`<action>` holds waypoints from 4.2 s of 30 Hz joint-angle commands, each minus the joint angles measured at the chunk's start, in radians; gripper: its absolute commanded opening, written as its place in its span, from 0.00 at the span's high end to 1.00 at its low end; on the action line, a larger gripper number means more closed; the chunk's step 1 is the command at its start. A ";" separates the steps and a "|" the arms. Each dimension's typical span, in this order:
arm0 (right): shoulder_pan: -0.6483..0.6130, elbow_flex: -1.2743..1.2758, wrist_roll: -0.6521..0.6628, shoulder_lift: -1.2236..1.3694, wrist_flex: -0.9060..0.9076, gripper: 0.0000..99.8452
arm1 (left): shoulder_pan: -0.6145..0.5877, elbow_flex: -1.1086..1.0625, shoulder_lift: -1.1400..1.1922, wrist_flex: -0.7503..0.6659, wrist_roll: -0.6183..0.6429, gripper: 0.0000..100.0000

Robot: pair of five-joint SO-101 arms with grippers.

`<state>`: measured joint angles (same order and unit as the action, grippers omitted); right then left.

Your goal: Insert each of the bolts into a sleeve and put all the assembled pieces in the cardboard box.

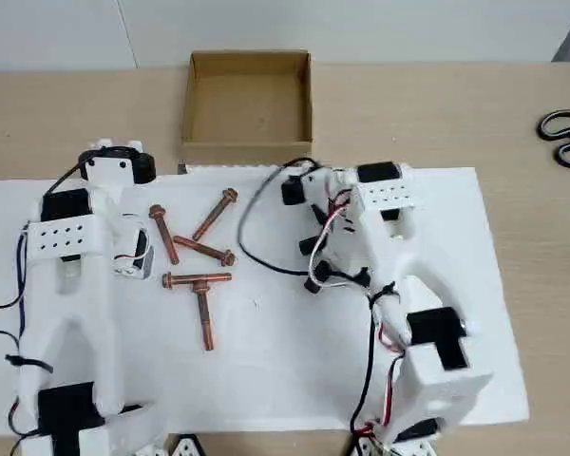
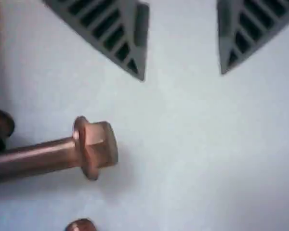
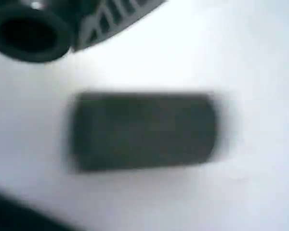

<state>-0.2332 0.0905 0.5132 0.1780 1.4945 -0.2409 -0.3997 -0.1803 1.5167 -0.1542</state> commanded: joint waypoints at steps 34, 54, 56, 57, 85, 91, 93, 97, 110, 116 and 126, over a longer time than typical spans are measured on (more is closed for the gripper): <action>0.470 0.373 -0.083 -0.799 0.228 0.99 | 0.130 0.691 0.500 0.153 0.319 0.90; 0.509 0.436 -0.081 -0.868 0.217 0.99 | 0.074 0.687 0.608 0.009 0.328 0.85; 0.507 0.437 -0.081 -0.868 0.216 0.99 | 0.071 0.687 0.609 0.008 0.324 0.85; 0.506 0.437 -0.081 -0.868 0.216 0.99 | 0.071 0.687 0.609 0.008 0.324 0.85; 0.504 0.439 -0.081 -0.868 0.214 0.99 | 0.071 0.753 0.815 -0.061 0.324 0.85; 0.504 0.439 -0.081 -0.868 0.214 0.99 | 0.071 0.753 0.829 -0.077 0.322 0.94; 0.504 0.439 -0.081 -0.868 0.214 0.99 | 0.072 0.753 0.829 -0.077 0.322 0.99; 0.504 0.439 -0.081 -0.868 0.214 0.99 | 0.071 0.753 0.827 -0.069 0.322 1.00; 0.503 0.376 -0.086 -0.877 0.231 1.00 | 0.141 0.997 0.586 0.196 0.250 1.00; 0.481 0.293 -0.087 -0.877 0.237 1.00 | 0.178 1.046 0.459 0.236 0.232 1.00; 0.341 0.158 -0.164 -1.043 0.245 1.00 | 0.232 0.954 0.064 0.236 0.229 1.00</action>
<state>0.1688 0.3007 0.3659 -0.7764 1.7200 -0.0491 0.5808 0.0667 1.7346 0.0775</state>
